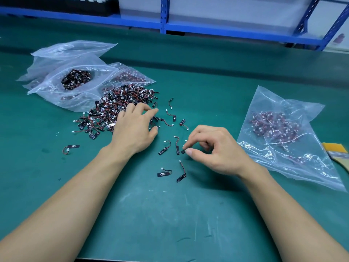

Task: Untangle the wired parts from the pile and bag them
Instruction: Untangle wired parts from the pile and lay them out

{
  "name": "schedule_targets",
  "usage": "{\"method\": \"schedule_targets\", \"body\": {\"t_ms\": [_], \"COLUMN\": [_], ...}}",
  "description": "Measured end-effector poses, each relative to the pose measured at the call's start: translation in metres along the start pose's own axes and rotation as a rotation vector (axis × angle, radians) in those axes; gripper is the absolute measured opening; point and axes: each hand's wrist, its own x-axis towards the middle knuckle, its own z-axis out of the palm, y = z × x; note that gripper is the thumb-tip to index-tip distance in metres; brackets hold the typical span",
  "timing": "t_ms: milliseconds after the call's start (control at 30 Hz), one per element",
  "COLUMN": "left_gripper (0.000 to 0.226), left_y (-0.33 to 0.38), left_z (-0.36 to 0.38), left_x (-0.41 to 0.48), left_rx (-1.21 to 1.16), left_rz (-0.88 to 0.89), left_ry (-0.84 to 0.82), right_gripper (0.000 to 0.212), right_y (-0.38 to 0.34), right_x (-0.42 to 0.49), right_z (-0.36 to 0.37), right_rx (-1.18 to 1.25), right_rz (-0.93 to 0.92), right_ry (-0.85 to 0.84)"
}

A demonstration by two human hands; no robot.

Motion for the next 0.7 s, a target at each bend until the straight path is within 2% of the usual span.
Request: {"method": "schedule_targets", "body": {"t_ms": [167,367,533,700], "left_gripper": [0.038,0.018,0.016,0.015], "left_y": [-0.001,-0.002,-0.005,-0.007], "left_z": [0.008,0.001,0.000,-0.002], "left_x": [0.004,0.009,0.015,0.017], "left_rx": [0.040,-0.025,-0.019,-0.202], "left_rz": [-0.009,0.028,0.048,0.017], "left_ry": [-0.020,0.049,0.103,0.264], "right_gripper": [0.008,0.009,0.011,0.016], "right_y": [0.005,0.011,0.014,0.017], "right_x": [0.002,0.003,0.004,0.005], "right_z": [-0.001,-0.001,0.000,-0.002], "right_rx": [-0.025,-0.032,-0.021,0.014], "right_rz": [0.032,0.046,0.050,0.070], "right_ry": [0.041,0.081,0.114,0.190]}}
